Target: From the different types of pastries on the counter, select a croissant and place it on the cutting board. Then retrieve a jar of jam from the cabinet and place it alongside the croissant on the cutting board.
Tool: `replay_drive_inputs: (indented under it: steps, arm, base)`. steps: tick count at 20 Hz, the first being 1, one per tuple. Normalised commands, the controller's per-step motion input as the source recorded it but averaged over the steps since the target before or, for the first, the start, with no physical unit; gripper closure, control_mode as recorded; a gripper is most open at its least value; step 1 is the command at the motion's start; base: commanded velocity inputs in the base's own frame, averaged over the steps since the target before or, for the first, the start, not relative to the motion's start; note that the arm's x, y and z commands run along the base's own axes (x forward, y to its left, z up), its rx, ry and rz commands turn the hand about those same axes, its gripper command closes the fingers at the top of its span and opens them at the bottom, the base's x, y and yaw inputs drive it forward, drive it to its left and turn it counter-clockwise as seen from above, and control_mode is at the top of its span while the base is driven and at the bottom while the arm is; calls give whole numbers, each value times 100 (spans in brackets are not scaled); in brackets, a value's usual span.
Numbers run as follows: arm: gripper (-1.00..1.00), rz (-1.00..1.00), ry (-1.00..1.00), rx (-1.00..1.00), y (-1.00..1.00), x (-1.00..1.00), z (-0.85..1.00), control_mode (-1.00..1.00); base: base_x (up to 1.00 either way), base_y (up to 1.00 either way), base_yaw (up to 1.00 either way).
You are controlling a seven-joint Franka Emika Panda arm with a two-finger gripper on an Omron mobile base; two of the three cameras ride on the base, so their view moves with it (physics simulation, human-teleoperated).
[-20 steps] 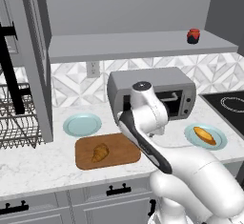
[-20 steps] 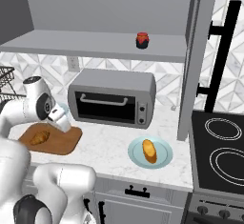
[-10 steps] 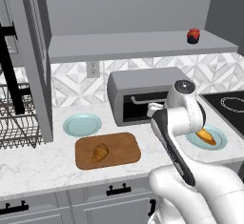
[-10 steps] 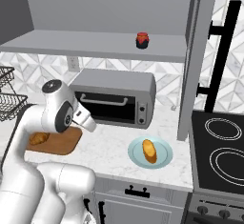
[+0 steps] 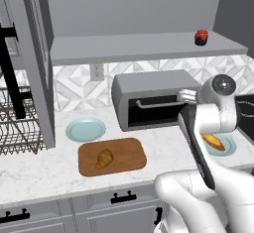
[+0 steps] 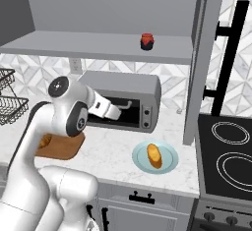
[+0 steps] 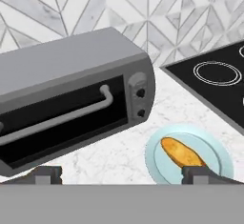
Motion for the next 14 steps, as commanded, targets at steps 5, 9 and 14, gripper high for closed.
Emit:
replay_drive_inputs:
  steps: [5,9,14]
  arm:
    - [-100,0,-12,-11,-61,35,100,-100]
    - [-100,0,-21,-6,-43,43,100,-100]
    - [-100,0,-26,-5,-7,3,97,-100]
  base:
    - [0,0,0]
    - [0,0,0]
    - [0,0,0]
